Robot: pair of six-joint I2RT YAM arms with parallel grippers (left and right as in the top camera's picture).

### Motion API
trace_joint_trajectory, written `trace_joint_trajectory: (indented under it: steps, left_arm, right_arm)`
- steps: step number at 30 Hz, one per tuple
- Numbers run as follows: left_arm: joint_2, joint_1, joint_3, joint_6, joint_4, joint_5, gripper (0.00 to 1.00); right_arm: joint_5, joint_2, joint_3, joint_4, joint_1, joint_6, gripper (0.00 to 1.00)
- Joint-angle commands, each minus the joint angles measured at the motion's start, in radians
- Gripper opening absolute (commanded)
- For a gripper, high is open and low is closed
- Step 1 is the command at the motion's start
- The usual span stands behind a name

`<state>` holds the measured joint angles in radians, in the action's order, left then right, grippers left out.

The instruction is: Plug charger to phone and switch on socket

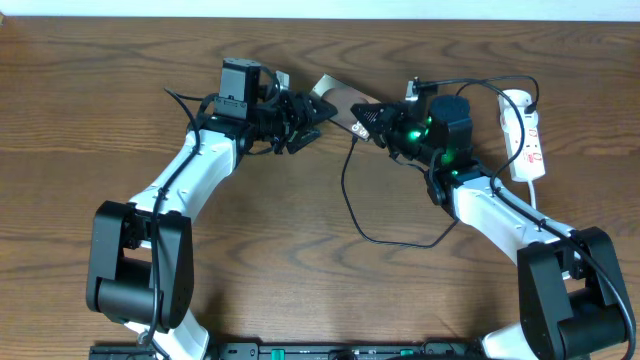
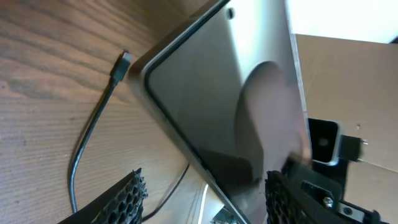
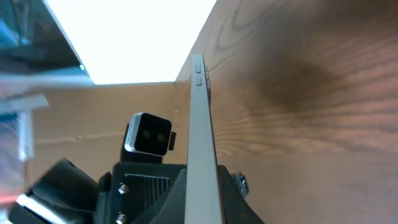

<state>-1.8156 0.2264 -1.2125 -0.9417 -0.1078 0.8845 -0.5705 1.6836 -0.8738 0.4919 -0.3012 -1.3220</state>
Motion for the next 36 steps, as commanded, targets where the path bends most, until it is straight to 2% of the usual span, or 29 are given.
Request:
trace_joint_trajectory:
  steps: [1,12,23,32,36]
  left_arm:
    - [0.017,-0.001,-0.011,-0.011,0.011,-0.017,0.58]
    - [0.017,0.0,-0.011,-0.125,0.23,-0.06,0.58]
    - [0.017,-0.001,-0.011,-0.325,0.261,-0.055,0.57]
    - [0.017,-0.001,-0.011,-0.461,0.495,0.048,0.38]
    - [0.017,-0.001,-0.011,-0.518,0.56,0.07,0.35]
  right_arm:
    - [-0.02,-0.036,-0.016,0.016,0.006,-0.141,0.01]
    - [-0.038,-0.036,-0.016,0.029,-0.041,-0.261,0.01]
    - [-0.125,-0.036,-0.016,0.092,-0.074,-0.316,0.01]
    - [-0.135,-0.036,-0.013,0.061,-0.084,-0.303,0.01]
    - [-0.112,-0.035,-0.013,0.021,-0.079,-0.293,0.01]
